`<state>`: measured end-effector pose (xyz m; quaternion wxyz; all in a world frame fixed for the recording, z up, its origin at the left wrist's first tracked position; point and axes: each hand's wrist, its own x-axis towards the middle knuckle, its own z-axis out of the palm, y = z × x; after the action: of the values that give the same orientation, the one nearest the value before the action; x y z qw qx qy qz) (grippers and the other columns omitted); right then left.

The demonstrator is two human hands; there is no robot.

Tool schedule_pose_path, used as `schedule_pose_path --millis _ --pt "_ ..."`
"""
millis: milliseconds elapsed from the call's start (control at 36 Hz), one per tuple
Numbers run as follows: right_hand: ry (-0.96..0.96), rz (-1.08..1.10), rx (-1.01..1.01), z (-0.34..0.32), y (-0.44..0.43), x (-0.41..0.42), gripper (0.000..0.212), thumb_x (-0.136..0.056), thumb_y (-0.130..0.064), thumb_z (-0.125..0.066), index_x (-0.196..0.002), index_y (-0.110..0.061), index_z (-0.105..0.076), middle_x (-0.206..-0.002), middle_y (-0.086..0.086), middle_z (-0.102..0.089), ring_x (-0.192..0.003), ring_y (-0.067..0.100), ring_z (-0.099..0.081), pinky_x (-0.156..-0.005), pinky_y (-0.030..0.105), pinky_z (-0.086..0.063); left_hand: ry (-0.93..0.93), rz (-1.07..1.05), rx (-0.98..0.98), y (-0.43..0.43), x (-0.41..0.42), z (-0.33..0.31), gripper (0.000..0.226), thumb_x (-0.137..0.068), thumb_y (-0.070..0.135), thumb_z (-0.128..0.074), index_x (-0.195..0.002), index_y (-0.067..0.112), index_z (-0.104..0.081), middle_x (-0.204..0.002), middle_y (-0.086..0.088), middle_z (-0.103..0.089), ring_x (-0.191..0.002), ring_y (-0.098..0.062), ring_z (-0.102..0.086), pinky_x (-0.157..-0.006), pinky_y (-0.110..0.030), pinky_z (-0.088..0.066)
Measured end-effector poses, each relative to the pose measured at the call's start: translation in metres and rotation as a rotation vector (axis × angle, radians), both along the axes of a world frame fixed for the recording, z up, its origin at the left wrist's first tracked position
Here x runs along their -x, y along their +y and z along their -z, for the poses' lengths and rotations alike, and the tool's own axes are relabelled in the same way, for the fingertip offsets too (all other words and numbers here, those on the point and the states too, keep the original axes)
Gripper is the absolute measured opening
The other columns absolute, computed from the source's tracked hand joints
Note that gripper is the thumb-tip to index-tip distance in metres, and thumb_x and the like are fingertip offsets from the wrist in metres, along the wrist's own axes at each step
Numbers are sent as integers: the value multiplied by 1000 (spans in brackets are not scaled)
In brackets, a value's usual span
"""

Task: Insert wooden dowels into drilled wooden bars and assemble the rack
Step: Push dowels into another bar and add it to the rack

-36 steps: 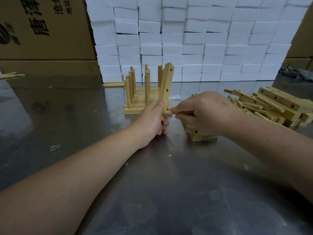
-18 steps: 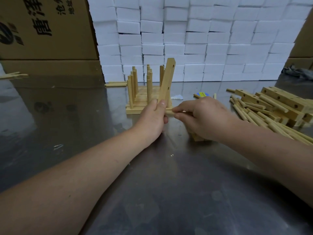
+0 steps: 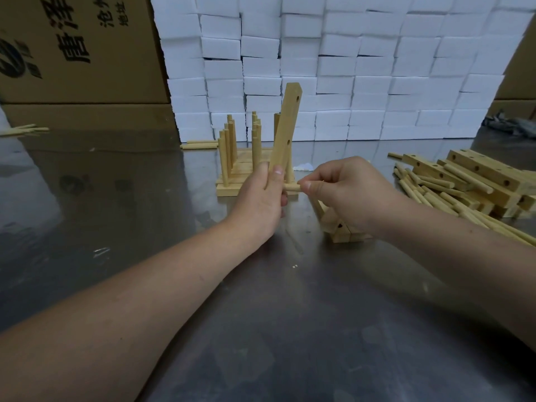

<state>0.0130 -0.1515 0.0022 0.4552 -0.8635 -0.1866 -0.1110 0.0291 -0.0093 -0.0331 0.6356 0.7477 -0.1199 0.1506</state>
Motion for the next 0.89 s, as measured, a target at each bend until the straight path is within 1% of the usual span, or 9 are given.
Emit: schedule_pose_path --millis 222,306,417,556,611,694,750,806,889 --pt "-45 9 157 -8 0 0 19 -89 -31 -57 -71 -31 -62 -33 -11 -41 -30 2 -39 -32 8 -24 38 30 24 2 -5 -2 23 -101 30 -33 -86 25 -50 -64 3 -49 -62 -13 -47 -63 -36 -44" --pt "-32 34 237 -15 0 3 37 -89 -49 -46 -66 -25 -62 -40 -12 -51 -36 -1 -45 -41 13 -33 68 6 51 4 -6 2 23 -100 31 -34 -86 26 -52 -60 7 -54 -62 -15 -49 -58 -31 -42" --pt "-131 151 213 -23 -13 0 45 -93 -54 -29 -88 -28 -66 -64 -9 -65 -61 2 -58 -57 26 -39 108 -12 94 7 -6 -1 25 -101 31 -33 -85 22 -50 -43 9 -54 -42 -5 -45 -38 -15 -34" --pt "-208 421 514 -20 -47 -38 42 -99 -23 -28 -97 2 -61 -104 19 -59 -90 33 -55 -72 36 -42 162 22 165 7 -5 -2 24 -101 30 -34 -83 21 -49 -40 9 -52 -32 -2 -40 -35 -14 -31" --pt "-144 458 615 -14 -60 -50 39 -99 -19 -27 -98 2 -59 -111 20 -55 -95 34 -52 -75 36 -41 169 26 158 7 -6 -2 25 -101 30 -35 -83 20 -49 -41 8 -52 -32 -3 -40 -36 -15 -32" --pt "-31 477 708 -2 -76 -62 38 -99 -19 -27 -130 -13 -49 -136 14 -47 -114 31 -49 -87 33 -40 170 18 136 8 -7 -1 25 -101 31 -35 -83 21 -50 -42 8 -54 -33 -4 -39 -38 -16 -34" --pt "68 468 745 5 -83 -66 43 -98 -17 -30 -140 -25 -38 -135 10 -48 -97 22 -56 -70 20 -40 167 7 101 9 -8 0 26 -100 33 -34 -83 23 -50 -44 8 -55 -35 -7 -39 -41 -18 -35" --pt "195 454 755 9 -85 -70 47 -97 -11 -30 -138 -30 -39 -115 9 -56 -64 11 -48 -47 14 -36 163 8 80 9 -8 0 27 -100 34 -34 -83 21 -50 -45 8 -55 -35 -8 -39 -41 -17 -35" --pt "252 461 795 12 -87 -73 52 -93 -7 -30 -135 -34 -43 -114 11 -56 -65 13 -48 -49 21 -35 168 18 82 9 -8 1 27 -100 33 -34 -86 17 -51 -44 8 -56 -35 -9 -38 -40 -16 -34"
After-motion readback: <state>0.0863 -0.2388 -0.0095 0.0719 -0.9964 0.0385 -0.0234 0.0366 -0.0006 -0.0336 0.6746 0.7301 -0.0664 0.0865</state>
